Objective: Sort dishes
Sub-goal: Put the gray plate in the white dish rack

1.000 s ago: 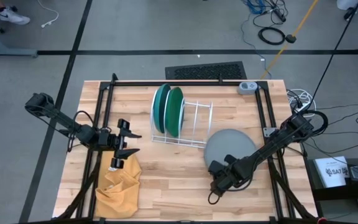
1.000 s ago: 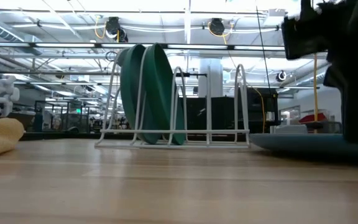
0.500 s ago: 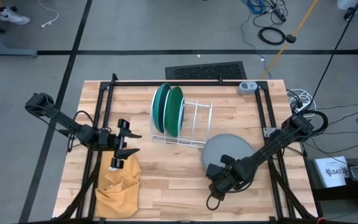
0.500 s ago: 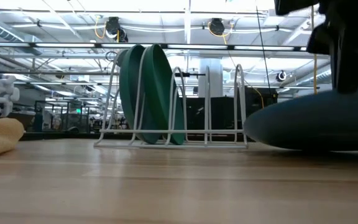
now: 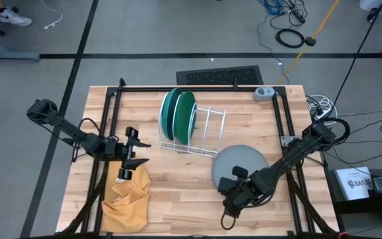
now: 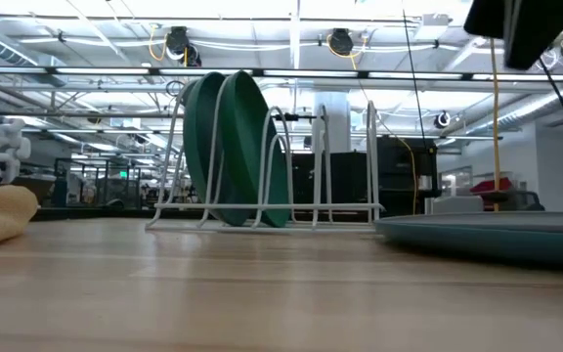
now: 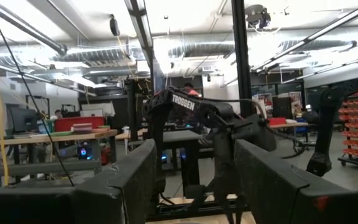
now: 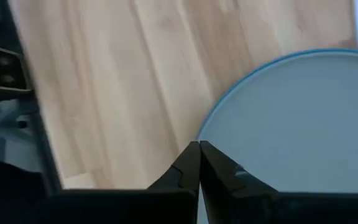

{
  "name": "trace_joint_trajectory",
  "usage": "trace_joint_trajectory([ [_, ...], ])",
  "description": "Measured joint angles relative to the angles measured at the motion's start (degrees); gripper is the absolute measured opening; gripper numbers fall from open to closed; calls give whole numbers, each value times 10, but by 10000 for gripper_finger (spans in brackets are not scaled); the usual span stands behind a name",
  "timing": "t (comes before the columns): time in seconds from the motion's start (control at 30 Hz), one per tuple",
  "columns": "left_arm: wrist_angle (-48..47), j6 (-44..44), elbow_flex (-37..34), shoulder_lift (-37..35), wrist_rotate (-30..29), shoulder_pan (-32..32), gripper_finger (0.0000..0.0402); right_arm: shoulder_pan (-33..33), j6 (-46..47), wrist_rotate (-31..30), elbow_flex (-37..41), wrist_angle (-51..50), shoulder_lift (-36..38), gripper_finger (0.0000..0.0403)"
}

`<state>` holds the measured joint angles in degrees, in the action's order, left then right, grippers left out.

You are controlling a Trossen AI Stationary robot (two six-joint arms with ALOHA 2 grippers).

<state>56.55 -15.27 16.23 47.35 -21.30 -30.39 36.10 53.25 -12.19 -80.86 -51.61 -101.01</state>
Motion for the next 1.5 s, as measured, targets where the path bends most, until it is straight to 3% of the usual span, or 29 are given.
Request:
trace_joint_trajectory([
  [0.13,0,0,0,0,0,0,217,2,-7,39,15,-20,-27,24],
  [0.5,5,14,0,0,0,0,217,58,-31,126,27,-147,-51,197],
  [0.63,5,14,0,0,0,0,217,97,-45,140,29,-159,-51,225],
  [0.87,5,14,0,0,0,0,217,128,-25,124,48,-135,-52,208],
  [1.23,12,14,0,0,0,0,217,109,-51,105,116,-35,-52,169],
  [1.5,12,14,0,0,0,0,217,107,-62,111,124,4,-53,77],
])
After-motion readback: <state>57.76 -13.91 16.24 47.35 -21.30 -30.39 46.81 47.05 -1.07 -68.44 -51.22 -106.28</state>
